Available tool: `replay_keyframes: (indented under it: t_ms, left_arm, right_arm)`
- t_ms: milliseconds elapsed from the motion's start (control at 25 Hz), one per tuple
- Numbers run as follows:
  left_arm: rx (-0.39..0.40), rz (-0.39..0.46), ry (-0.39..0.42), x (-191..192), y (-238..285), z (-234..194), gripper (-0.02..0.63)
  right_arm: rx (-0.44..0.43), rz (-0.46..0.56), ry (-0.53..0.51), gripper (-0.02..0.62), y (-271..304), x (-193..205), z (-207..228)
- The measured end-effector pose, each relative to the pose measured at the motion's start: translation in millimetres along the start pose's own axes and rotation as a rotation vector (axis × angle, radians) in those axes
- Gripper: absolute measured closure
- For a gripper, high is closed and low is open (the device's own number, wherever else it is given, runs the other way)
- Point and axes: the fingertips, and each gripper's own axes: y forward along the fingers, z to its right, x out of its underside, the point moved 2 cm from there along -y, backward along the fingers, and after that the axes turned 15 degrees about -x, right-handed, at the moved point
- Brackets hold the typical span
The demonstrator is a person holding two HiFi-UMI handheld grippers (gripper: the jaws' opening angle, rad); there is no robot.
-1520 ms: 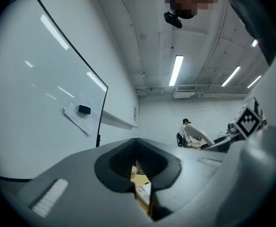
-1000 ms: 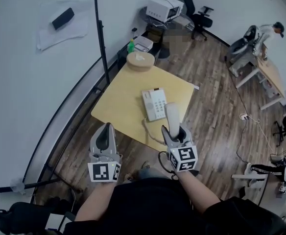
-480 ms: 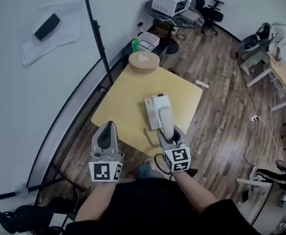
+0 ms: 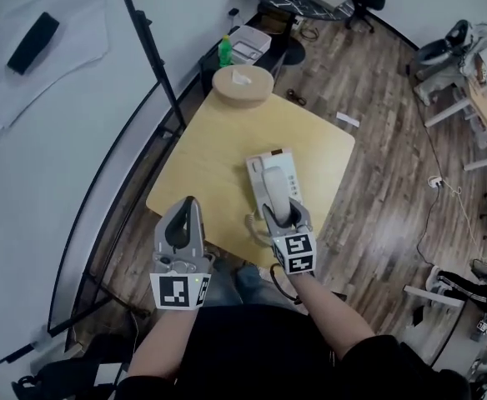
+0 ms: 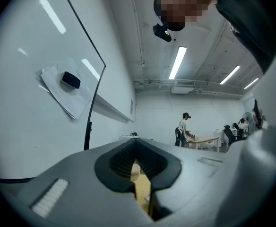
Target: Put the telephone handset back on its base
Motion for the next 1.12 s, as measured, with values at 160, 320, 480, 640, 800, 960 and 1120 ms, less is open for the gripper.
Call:
replay_keyframes:
  t_ms: [160, 320, 480, 640, 800, 960, 1120]
  left_arm:
    - [0.04, -0.032, -0.021, 16.2, 19.9, -8.6, 0.607]
    - [0.058, -0.052, -0.024, 27.8, 32.3, -17.6, 0.607]
    - [0.068, -0.061, -0.03, 40.0, 42.0, -25.9, 0.607]
    - [0.072, -0.076, -0.043, 52.4, 47.0, -28.2, 0.607]
    - [0.082, -0.09, -0.055, 60.5, 49.9, -27.4, 0.607]
    - [0.083, -0.094, -0.061, 63.4, 50.9, -27.6, 0.607]
    - [0.09, -0.085, -0.039, 69.3, 54.6, -28.7, 0.607]
  right_arm:
    - [0.035, -0.07, 0.052, 0.38, 31.7, 18.4, 15.7]
    - [0.051, -0.13, 0.076, 0.38, 60.1, 38.2, 28.3]
    - [0.072, -0.166, 0.092, 0.38, 83.1, 50.3, 40.4]
    - [0.082, -0.206, 0.107, 0.38, 99.7, 59.6, 45.6]
    - [0.091, -0.259, 0.095, 0.38, 112.6, 68.8, 47.0]
    - [0.108, -0.28, 0.104, 0.38, 117.6, 73.1, 52.0]
    - [0.108, -0.281, 0.1, 0.379, 122.6, 73.6, 52.2]
